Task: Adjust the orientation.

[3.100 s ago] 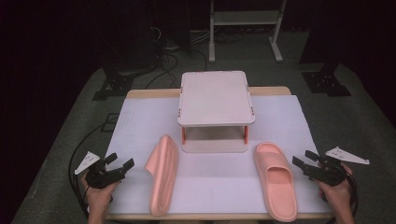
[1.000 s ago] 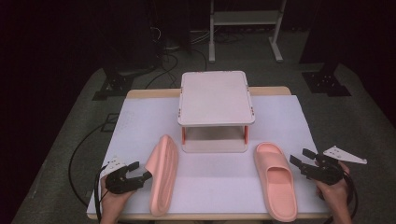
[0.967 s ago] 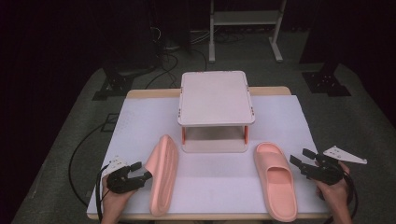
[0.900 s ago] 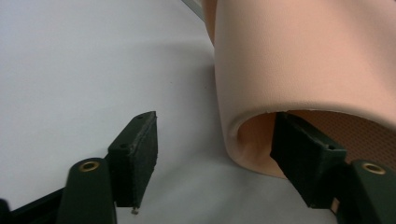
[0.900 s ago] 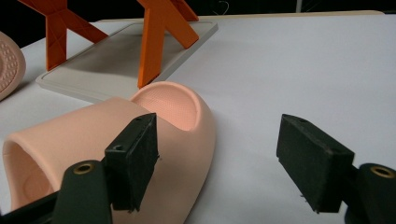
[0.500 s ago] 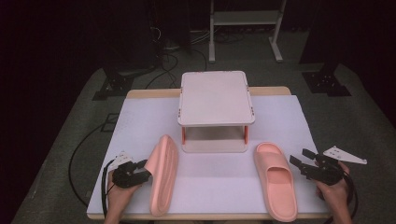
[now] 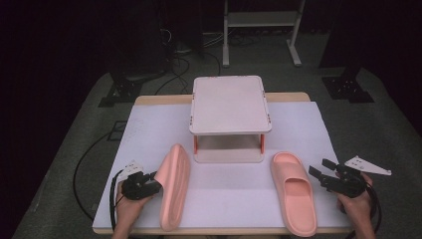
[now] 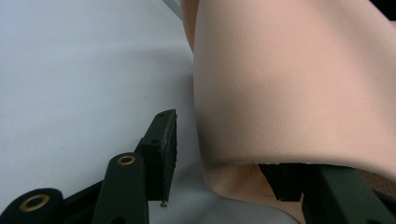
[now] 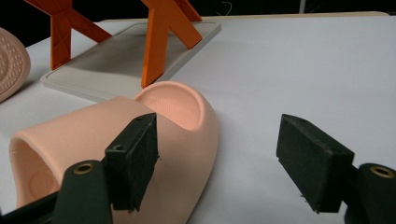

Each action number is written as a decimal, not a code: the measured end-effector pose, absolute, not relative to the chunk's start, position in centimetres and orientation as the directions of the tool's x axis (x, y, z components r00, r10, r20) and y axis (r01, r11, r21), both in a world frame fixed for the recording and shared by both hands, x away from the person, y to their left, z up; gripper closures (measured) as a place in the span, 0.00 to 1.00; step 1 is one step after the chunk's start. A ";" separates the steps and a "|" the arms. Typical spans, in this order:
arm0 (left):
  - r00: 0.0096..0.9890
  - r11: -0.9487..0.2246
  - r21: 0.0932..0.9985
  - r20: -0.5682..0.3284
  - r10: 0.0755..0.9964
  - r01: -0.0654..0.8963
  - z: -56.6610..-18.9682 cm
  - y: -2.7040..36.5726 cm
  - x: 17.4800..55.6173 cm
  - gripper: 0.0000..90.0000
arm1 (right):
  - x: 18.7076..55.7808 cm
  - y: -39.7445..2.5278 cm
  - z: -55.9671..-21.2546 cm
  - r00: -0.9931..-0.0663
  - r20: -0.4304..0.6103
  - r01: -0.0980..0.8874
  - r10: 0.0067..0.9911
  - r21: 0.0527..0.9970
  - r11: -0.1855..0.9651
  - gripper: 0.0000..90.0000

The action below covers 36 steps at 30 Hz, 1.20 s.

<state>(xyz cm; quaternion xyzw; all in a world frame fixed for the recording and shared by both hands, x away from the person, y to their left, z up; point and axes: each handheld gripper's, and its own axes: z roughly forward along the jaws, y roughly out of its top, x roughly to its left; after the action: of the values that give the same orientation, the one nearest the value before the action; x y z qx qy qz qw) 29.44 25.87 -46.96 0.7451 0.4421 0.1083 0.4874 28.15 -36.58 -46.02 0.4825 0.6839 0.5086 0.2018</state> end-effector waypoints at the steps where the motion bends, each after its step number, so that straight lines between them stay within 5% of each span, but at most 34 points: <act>1: 0.586 -0.132 0.824 -0.269 0.764 0.551 -46.9 25.8 29.4 0.56 | 28.2 -36.6 -46.0 -0.453 0.217 0.456 0.865 0.890 0.015 0.32; 36: 0.655 -0.139 0.862 -0.256 0.711 0.488 -45.4 22.2 29.6 0.50 | 28.1 -36.5 -46.0 -0.461 0.217 0.458 0.860 0.888 0.021 0.32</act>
<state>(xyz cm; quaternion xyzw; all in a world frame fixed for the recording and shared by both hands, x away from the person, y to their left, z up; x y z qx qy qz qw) 29.58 22.16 -45.39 0.7468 0.4011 0.1074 0.5194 28.13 -36.46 -46.05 0.4800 0.6869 0.5088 0.1974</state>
